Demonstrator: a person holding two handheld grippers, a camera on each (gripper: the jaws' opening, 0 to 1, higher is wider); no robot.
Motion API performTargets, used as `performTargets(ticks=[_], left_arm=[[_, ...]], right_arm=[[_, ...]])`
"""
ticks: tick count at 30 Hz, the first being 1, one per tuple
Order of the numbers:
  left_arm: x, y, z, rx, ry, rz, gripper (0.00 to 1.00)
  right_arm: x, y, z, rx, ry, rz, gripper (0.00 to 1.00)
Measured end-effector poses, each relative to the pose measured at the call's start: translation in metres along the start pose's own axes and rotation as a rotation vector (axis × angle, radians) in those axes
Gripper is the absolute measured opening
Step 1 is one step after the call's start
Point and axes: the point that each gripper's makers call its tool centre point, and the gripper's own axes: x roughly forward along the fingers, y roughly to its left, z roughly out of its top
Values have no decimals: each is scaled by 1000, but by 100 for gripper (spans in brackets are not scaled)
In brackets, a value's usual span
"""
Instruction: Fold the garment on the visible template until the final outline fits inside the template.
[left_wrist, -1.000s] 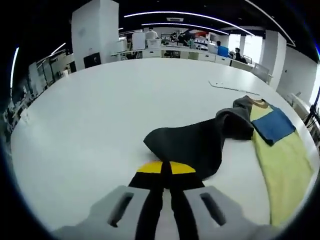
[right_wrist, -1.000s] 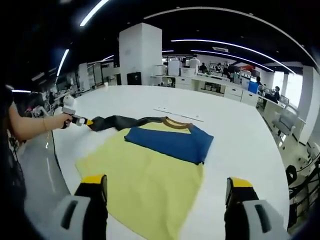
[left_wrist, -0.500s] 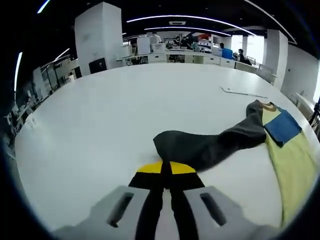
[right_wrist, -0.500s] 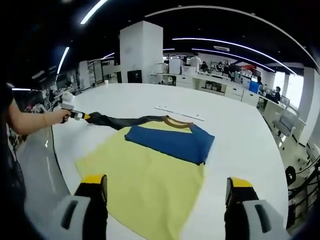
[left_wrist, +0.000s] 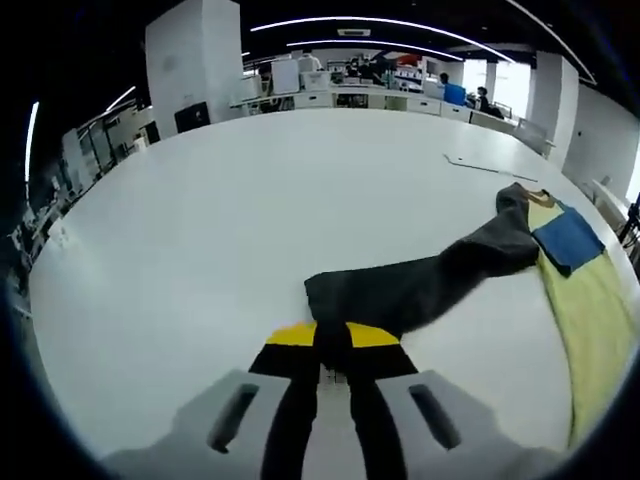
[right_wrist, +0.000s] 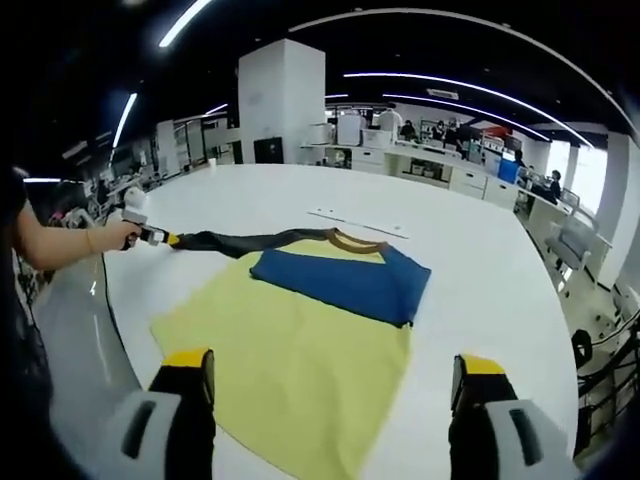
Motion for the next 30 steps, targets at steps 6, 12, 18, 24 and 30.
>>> performTargets(ticks=[6, 12, 18, 24, 30], left_arm=[[8, 6, 9, -8, -4, 2, 26], [24, 4, 16, 25, 24, -9, 27], [39, -2, 12, -23, 90, -46, 20], [43, -1, 18, -17, 78, -43, 13], [45, -3, 19, -5, 89, -58, 0]], right_arm=[[-1, -3, -2, 5, 10, -14, 99], [-1, -6, -6, 13, 23, -24, 99], [-2, -8, -5, 23, 23, -33, 99], [-2, -10, -8, 35, 28, -43, 99], [-2, -7, -9, 40, 33, -44, 99]])
